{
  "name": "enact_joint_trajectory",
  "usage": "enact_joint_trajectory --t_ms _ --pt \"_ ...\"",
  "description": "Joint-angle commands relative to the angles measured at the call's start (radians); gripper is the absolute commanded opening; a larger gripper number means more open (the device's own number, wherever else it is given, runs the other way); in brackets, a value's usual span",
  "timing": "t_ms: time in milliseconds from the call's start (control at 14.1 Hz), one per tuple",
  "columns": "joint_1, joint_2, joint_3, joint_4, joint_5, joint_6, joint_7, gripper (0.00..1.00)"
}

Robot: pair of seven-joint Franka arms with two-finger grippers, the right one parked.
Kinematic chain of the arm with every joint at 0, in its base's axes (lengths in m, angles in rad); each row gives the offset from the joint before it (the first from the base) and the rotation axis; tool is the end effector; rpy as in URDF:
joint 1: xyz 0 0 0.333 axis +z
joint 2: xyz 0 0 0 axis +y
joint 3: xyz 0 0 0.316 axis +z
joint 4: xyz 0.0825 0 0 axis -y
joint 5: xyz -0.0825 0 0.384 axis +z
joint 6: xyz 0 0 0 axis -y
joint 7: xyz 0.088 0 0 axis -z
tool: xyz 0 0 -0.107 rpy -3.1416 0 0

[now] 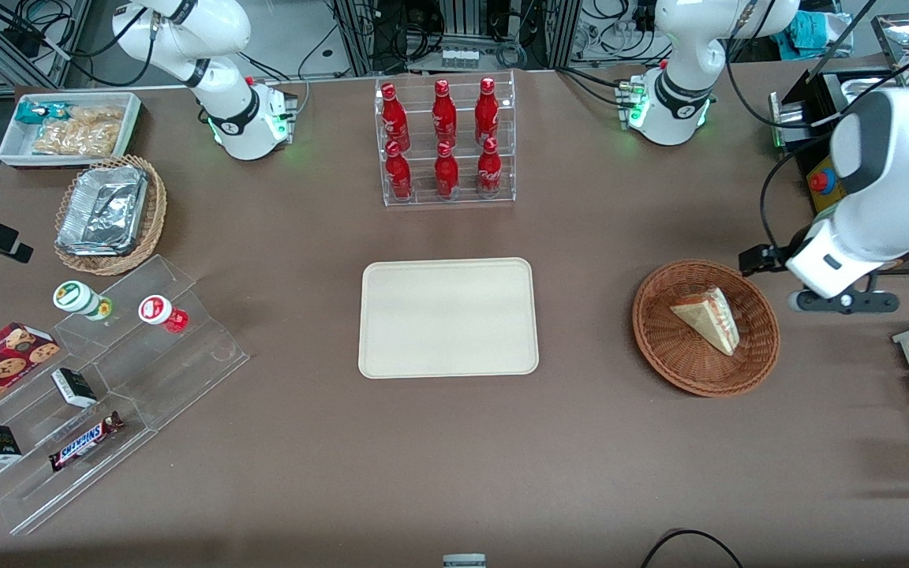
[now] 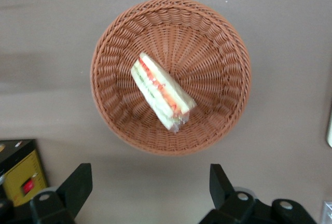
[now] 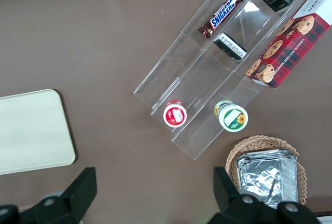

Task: Place sandwich from basket to tray
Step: 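Move the left gripper over the wrapped sandwich in the wicker basket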

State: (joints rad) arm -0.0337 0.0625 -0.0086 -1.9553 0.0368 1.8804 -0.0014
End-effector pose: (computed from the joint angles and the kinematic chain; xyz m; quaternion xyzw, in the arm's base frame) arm 0.5562 -0.0207 0.4336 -0.9971 0.0272 0.0682 0.0183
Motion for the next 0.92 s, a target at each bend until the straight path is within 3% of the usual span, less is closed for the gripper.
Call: enact_joint_trajectory --t_ms 0,354,850 --pt "-0.002 -0.036 0.005 -0.138 0.000 0.126 -0.021 1.00" --pt "0.000 -0.029 0.005 -0.277 0.000 0.322 -0.256 1.00" --pt "-0.015 0.029 0.002 -0.281 -0.014 0.405 -0.860 1.00"
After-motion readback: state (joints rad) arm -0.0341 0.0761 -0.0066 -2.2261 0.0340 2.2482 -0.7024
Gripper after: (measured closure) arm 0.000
